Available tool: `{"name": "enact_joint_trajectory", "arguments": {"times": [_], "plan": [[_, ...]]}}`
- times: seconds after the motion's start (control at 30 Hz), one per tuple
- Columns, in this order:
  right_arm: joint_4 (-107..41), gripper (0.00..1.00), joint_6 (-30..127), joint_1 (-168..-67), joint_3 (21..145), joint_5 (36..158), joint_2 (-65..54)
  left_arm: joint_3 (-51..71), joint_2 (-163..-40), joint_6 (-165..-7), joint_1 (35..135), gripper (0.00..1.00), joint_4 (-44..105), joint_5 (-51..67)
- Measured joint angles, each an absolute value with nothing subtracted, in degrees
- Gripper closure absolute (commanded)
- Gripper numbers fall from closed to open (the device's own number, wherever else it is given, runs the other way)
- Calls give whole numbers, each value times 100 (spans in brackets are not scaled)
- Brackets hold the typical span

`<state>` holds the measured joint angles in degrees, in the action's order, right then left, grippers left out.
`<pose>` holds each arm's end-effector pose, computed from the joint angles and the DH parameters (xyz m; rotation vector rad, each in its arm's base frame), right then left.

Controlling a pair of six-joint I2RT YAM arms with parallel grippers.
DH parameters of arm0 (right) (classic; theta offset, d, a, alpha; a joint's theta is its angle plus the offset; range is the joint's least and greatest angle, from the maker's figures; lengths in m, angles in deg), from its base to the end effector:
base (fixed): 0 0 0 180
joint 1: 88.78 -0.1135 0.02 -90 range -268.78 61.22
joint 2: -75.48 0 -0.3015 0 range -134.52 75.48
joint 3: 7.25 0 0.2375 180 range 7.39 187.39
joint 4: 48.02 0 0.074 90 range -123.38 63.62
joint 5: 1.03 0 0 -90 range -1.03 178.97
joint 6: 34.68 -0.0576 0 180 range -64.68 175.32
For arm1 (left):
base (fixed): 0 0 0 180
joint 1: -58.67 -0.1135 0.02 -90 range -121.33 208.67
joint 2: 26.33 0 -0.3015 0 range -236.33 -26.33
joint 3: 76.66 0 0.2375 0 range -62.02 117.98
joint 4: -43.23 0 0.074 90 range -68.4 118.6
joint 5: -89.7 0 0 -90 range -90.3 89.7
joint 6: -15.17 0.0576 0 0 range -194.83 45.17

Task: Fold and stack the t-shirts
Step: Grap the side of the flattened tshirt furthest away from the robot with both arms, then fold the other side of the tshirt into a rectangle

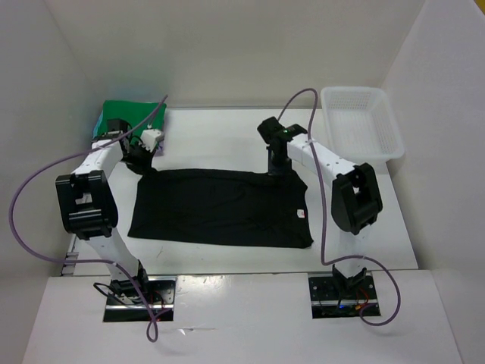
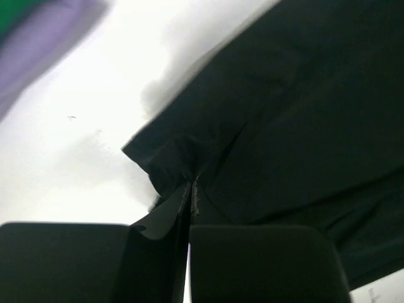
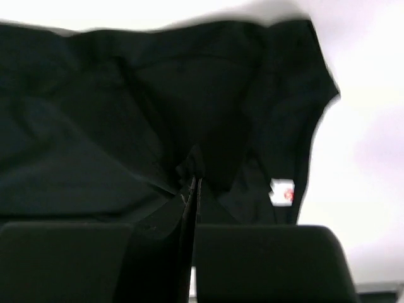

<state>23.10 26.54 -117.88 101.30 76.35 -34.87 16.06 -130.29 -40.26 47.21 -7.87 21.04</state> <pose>0.3560 0.1838 0.2643 0.0383 2.7750 -0.0669 0.3814 0.0559 0.2467 0.6267 2.4748 -0.1968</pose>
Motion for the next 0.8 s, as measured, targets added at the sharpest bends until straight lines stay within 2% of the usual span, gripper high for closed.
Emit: {"name": "enact_joint_trajectory", "arguments": {"times": [0.27,0.8], "plan": [[2118,100,2224,-11755,8488,7808,-2488,1143,-12902,-3587,4721,100,-1202,2104],[2022,100,1927,-11751,8023,7974,-1810,911,-12234,-3427,4245,100,-2127,2406]]}}
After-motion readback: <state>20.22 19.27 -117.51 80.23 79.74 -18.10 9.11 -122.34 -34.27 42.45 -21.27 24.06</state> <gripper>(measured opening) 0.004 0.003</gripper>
